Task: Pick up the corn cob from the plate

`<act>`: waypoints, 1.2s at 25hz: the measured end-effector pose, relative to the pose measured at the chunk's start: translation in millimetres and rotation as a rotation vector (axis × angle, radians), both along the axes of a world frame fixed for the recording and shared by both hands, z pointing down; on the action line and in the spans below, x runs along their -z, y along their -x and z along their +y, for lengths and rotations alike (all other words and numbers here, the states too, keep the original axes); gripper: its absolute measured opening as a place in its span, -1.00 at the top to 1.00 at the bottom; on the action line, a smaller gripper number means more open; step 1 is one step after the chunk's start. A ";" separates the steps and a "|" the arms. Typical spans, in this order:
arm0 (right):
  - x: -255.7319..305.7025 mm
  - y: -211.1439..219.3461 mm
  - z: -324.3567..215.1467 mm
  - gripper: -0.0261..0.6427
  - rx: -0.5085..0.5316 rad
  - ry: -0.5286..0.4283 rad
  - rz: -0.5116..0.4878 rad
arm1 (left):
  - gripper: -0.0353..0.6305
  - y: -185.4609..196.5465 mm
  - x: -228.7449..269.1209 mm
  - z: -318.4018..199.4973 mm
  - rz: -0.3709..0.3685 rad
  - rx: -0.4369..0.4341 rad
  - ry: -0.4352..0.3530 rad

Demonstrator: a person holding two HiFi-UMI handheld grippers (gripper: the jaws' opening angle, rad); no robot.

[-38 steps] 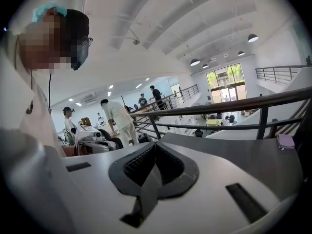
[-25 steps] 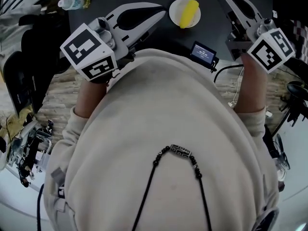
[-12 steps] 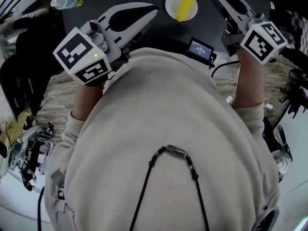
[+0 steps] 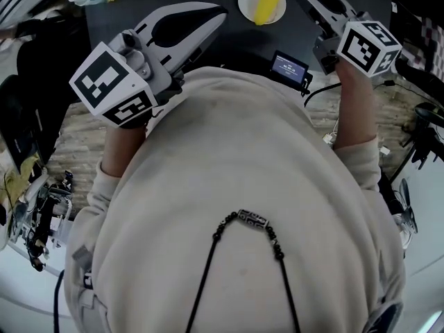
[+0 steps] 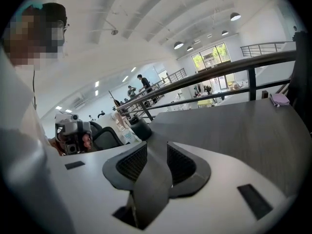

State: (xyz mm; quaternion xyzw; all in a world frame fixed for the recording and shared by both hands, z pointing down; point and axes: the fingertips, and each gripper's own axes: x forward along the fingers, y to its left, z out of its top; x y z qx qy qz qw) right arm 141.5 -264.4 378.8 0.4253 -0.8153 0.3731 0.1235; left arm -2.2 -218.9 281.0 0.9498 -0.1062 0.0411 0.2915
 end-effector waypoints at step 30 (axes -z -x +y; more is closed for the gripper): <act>-141.8 -5.2 20.2 0.08 -0.108 0.383 -0.057 | 0.88 16.5 -10.9 15.2 -0.037 0.101 0.029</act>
